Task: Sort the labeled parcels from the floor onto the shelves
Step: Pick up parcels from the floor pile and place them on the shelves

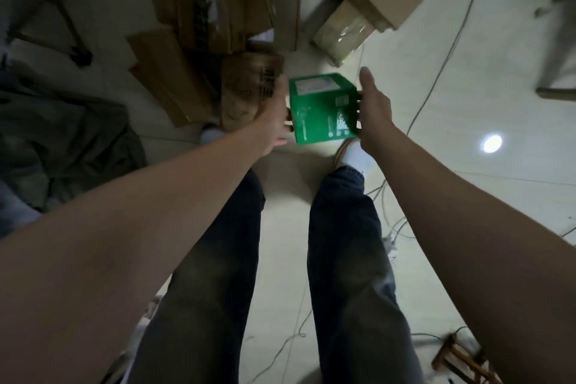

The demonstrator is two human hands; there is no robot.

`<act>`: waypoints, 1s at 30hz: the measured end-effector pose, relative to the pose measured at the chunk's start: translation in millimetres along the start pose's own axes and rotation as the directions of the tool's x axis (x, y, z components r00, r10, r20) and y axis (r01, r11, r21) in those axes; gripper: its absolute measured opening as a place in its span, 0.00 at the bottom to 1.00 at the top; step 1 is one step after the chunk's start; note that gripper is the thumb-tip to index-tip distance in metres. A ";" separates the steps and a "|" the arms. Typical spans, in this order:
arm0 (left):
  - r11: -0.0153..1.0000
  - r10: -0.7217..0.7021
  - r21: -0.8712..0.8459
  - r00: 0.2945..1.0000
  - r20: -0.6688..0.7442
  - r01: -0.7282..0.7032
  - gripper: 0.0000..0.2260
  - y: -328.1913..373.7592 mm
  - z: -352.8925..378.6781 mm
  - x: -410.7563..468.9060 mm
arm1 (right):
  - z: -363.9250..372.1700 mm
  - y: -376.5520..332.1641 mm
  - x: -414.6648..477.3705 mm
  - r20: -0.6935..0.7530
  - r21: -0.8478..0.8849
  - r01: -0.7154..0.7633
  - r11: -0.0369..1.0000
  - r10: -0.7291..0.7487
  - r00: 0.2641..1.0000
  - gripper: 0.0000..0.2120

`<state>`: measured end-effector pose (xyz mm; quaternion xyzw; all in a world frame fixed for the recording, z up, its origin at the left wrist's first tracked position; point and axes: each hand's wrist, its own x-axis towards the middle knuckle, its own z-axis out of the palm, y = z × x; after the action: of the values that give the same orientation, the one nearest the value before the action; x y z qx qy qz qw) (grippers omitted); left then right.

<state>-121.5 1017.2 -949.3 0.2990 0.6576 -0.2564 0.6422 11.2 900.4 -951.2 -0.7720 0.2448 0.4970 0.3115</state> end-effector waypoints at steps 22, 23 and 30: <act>0.617 0.704 -0.259 0.668 -0.241 -0.743 0.27 112.4 -131.6 -430.6 | -56.8 -226.0 -405.9 0.212 0.276 0.722 0.635 -0.773 0.598 0.02; 0.583 0.721 -0.267 0.640 -0.264 -0.767 0.26 112.6 -134.0 -456.6 | -63.7 -238.1 -427.4 0.233 0.274 0.741 0.613 -0.790 0.567 0.02; 0.351 0.787 -0.251 0.429 -0.444 -0.902 0.30 78.1 -153.3 -646.0 | -92.8 -292.8 -599.6 0.426 0.294 0.868 0.400 -0.868 0.256 0.06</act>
<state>-173.4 1140.3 -294.3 0.4664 0.5183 0.3161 0.6433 38.1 1075.0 -301.1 -0.6123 -0.3125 0.4306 0.5848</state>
